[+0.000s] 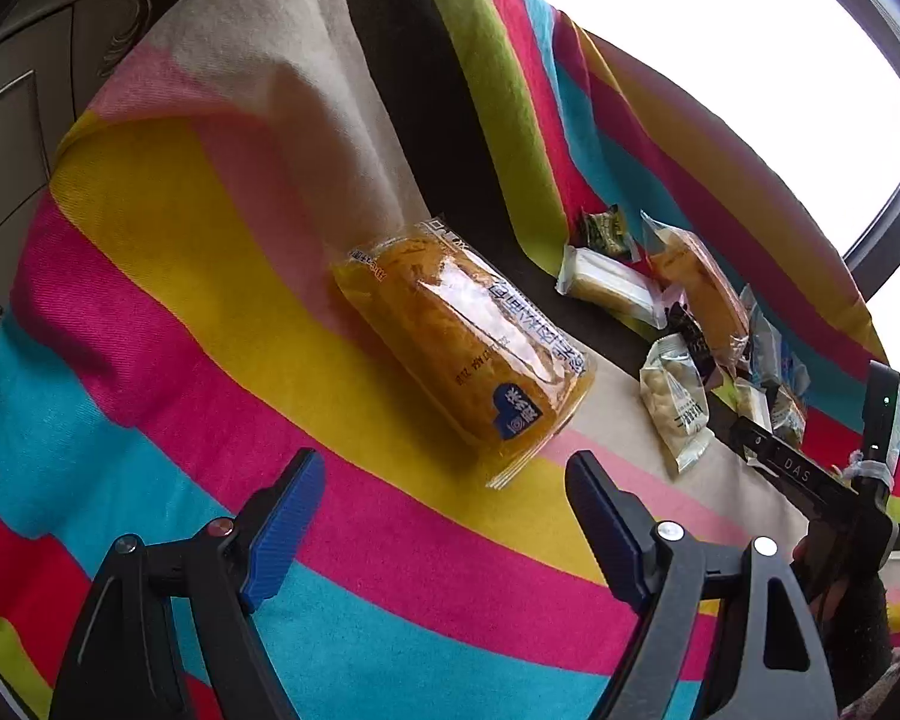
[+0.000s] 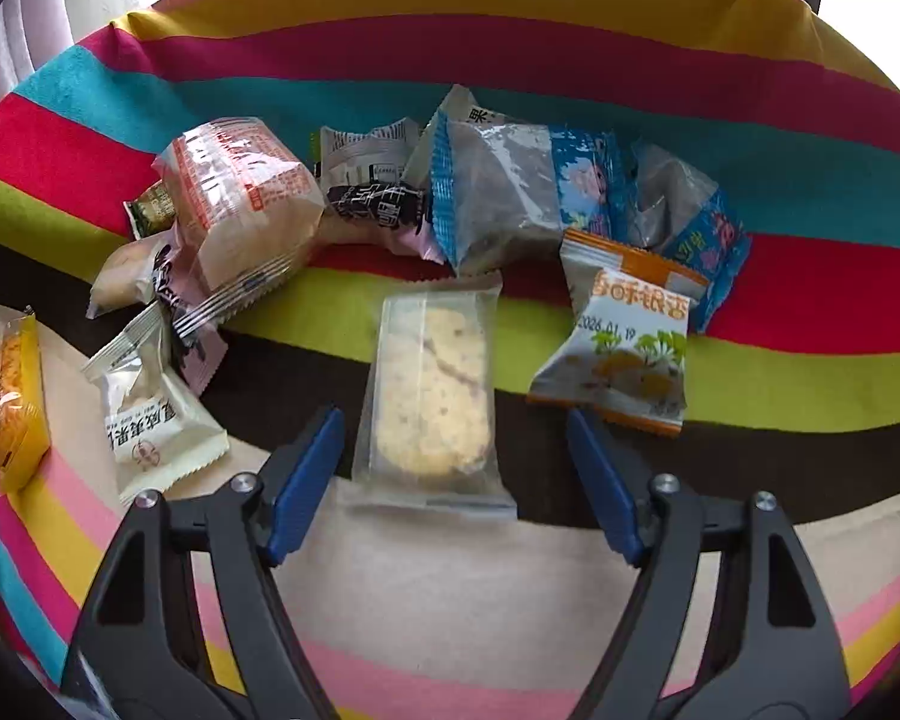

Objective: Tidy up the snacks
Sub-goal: 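Grasp the orange meat-floss bread with left tool while right tool grasps clear cookie packet, then carry the bread and cookie packet over the white box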

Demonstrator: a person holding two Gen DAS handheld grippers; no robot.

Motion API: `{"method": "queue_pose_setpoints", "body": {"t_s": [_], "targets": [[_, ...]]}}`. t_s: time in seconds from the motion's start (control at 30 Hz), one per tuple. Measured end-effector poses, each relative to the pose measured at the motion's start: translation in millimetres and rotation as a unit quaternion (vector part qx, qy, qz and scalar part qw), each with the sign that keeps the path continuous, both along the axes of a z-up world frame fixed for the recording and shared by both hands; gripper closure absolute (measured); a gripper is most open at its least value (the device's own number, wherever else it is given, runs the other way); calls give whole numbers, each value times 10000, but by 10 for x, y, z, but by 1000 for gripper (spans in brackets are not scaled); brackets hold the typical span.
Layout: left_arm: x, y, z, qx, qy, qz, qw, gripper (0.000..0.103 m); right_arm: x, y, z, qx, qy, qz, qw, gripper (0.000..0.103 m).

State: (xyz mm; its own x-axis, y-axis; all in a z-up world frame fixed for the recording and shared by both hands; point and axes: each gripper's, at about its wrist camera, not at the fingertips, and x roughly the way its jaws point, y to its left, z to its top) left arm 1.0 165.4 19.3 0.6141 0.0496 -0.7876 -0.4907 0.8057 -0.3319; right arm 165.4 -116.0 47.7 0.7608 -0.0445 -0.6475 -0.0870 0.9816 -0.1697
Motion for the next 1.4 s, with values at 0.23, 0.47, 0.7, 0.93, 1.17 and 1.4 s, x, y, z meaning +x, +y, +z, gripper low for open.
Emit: {"method": "queue_pose_setpoints", "body": {"t_s": [0.23,0.47,0.7,0.93,1.17,1.4], "targets": [[583,84,53,-133,151,1074,9940,18,-85,34,-37,-111,-248,209,9994,64],[1022,44,-106,446,1077,1265,9851,16,-145,-112,-47,60,-217,250,9994,63],[521,-245,-153,1416,632,179,9877,52,-81,-163,11,213,-198,268,9992,63],[-15,-357,-76,1481,381,-513,9869,53,-402,-25,-28,-354,-157,183,9991,64],[-584,-897,9,1508,126,-1506,9769,53,-1649,-105,-141,-826,-93,286,9961,64],[-1117,-1363,126,1183,-189,-2373,9640,53,-2848,-362,-243,-805,-35,367,9961,64]]}}
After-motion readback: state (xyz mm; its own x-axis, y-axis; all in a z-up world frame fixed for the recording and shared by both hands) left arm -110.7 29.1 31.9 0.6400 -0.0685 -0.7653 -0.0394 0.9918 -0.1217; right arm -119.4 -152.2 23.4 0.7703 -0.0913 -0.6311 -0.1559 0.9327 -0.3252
